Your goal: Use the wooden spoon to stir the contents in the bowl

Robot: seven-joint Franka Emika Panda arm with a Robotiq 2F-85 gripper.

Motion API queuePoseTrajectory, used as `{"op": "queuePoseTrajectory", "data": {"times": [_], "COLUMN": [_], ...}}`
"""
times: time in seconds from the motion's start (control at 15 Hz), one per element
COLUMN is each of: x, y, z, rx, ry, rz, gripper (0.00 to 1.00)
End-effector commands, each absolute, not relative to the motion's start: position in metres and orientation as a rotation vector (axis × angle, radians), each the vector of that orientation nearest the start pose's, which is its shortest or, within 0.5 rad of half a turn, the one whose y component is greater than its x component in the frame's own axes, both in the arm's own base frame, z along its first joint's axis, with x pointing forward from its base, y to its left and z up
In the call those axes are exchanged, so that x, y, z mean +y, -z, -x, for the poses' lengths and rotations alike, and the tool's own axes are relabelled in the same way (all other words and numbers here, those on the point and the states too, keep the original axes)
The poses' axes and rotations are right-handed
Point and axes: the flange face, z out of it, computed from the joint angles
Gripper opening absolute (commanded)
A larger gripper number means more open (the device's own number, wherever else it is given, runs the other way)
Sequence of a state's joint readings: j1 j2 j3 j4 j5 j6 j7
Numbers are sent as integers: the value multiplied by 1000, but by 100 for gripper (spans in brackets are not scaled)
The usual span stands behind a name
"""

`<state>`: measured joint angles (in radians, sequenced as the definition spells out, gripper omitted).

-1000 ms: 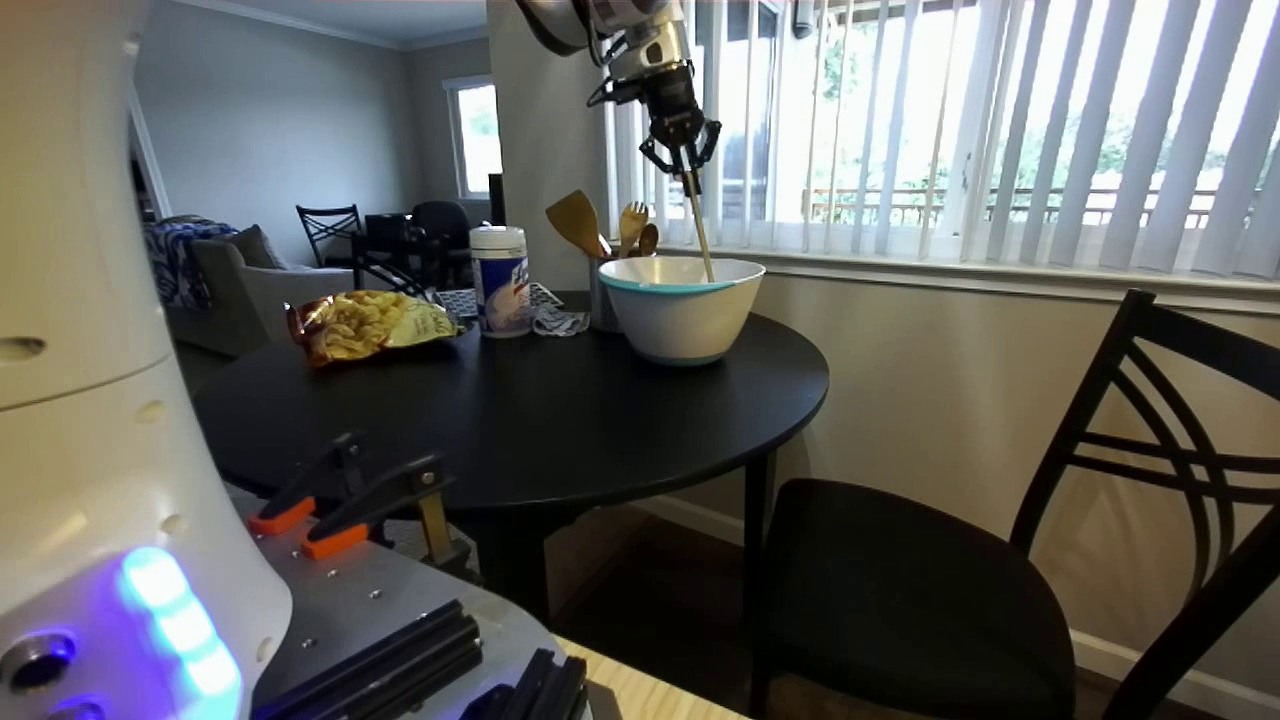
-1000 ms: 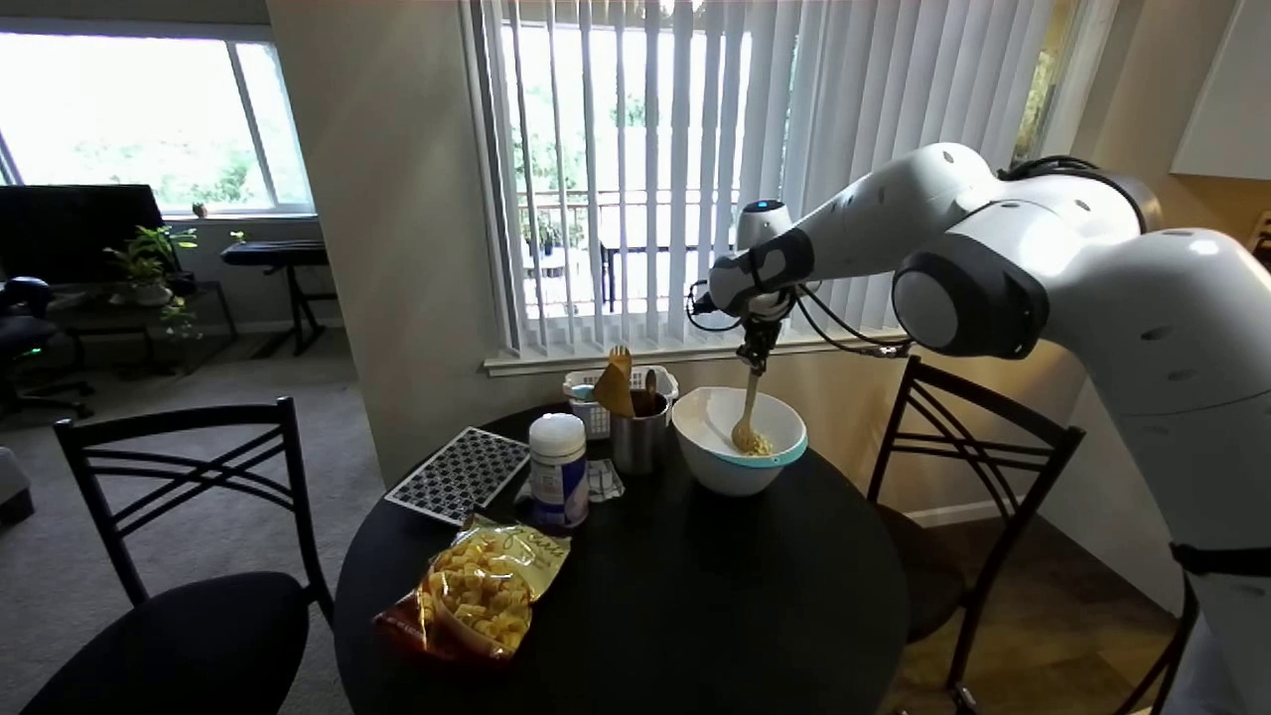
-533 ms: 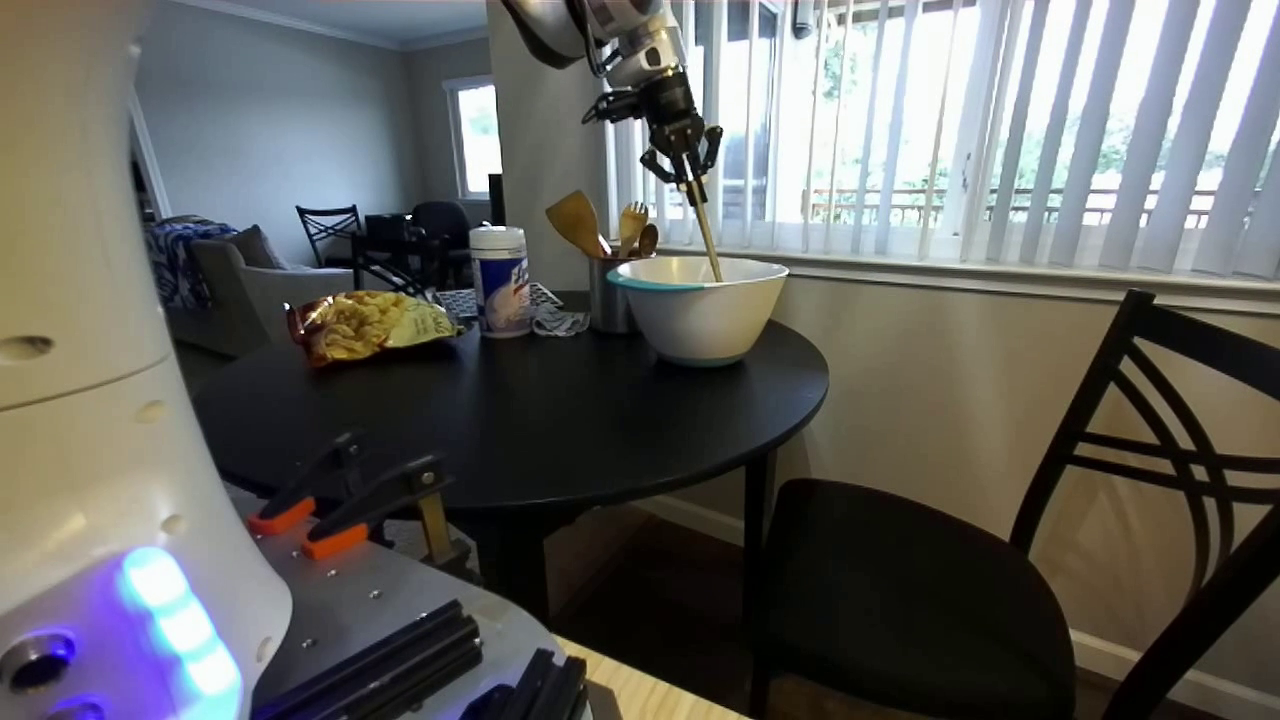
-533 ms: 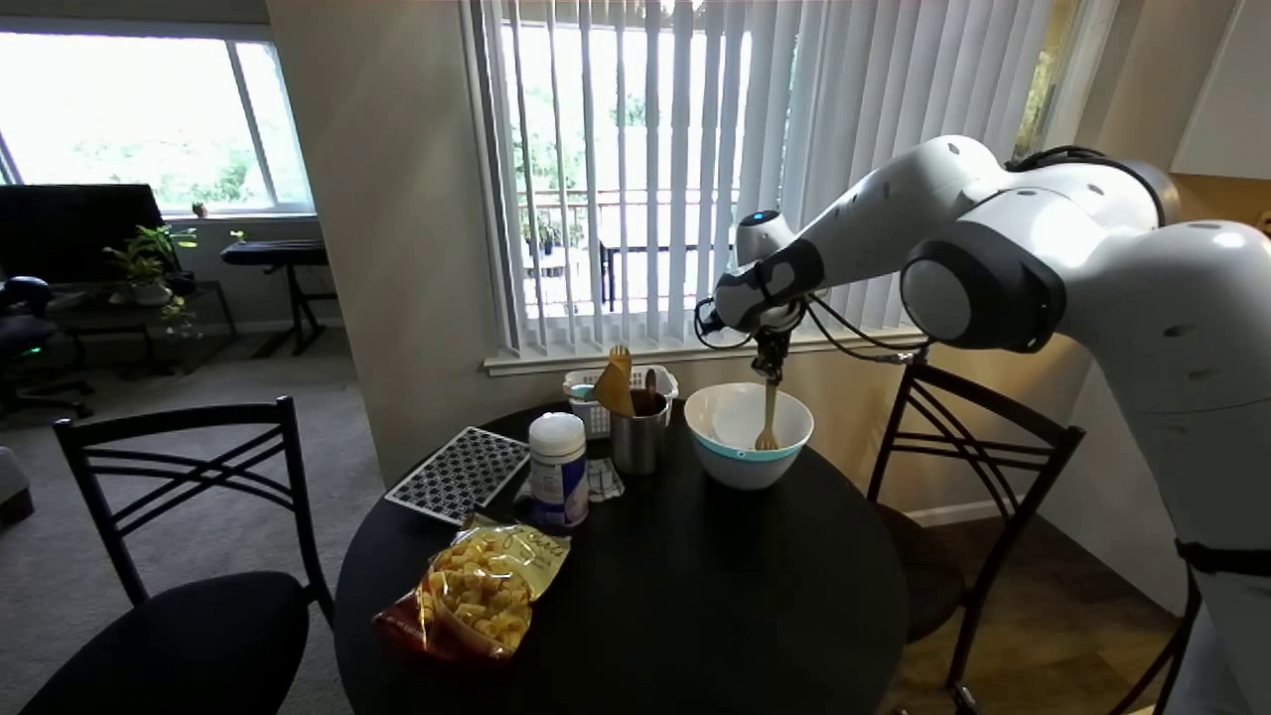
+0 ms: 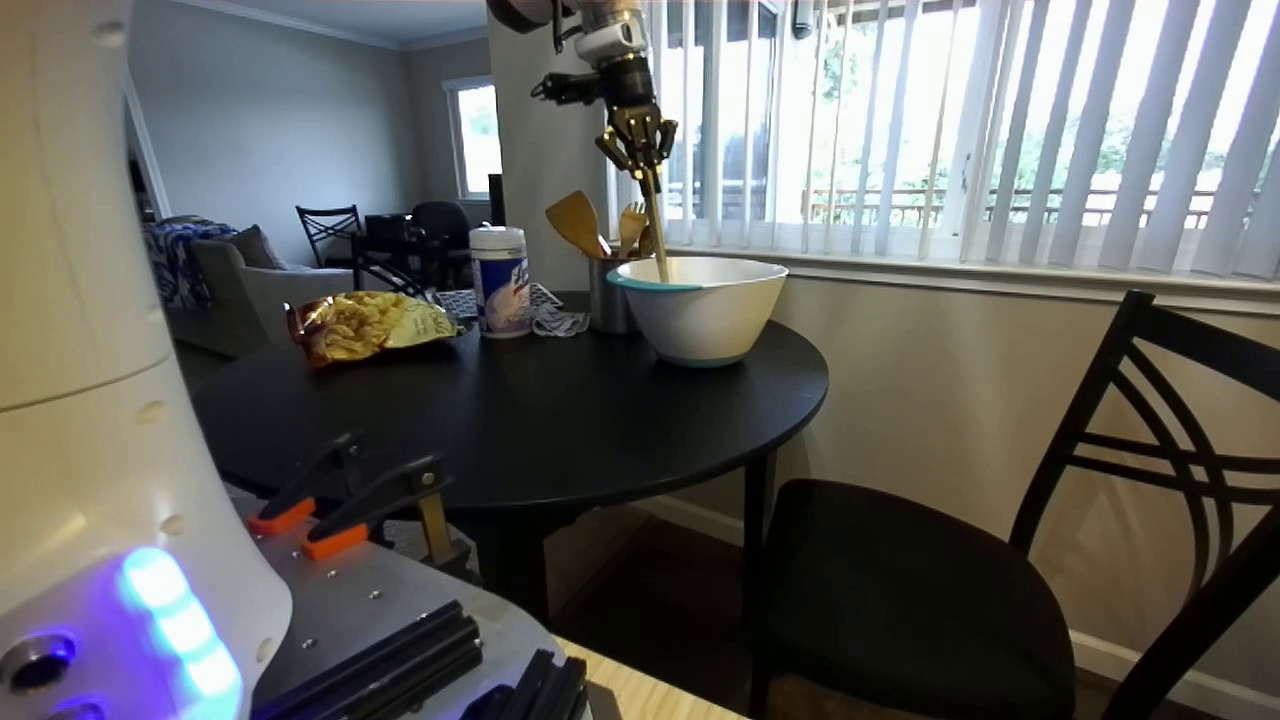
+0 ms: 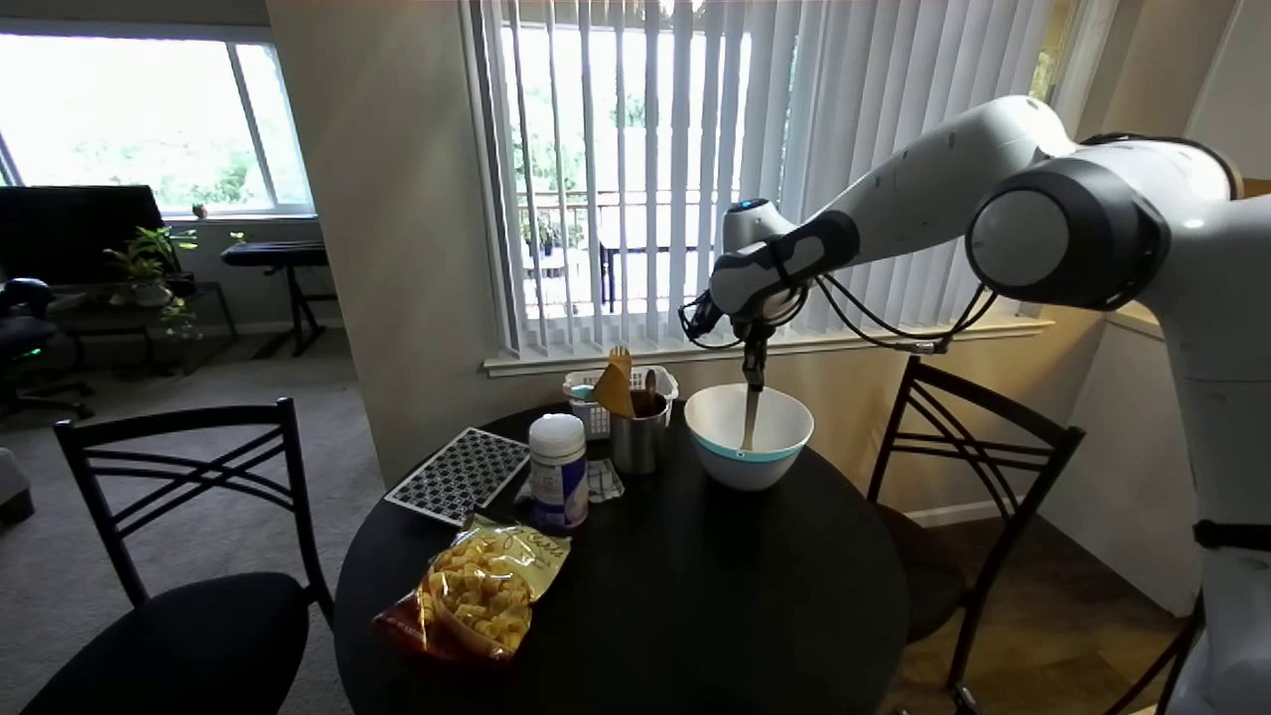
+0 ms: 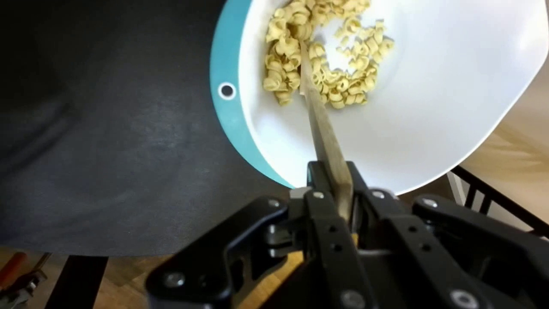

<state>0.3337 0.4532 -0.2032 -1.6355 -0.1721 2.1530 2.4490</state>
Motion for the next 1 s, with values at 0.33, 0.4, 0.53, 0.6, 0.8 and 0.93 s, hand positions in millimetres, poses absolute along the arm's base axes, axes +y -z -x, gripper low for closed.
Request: {"op": "queuePoseTrajectory", "data": {"times": [0.33, 0.4, 0.53, 0.6, 0.8, 0.93], "x": [132, 132, 128, 124, 111, 77], "y": [-359, -357, -356, -358, -366, -380], "z": [-677, -678, -681, -683, -686, -696], "rx": [2667, 2659, 2658, 2674, 2724, 2736], "ry": [250, 251, 268, 288, 315, 320], "rz": [1430, 1422, 1361, 1300, 1068, 942], "gripper": [4, 4, 4, 4, 5, 5]}}
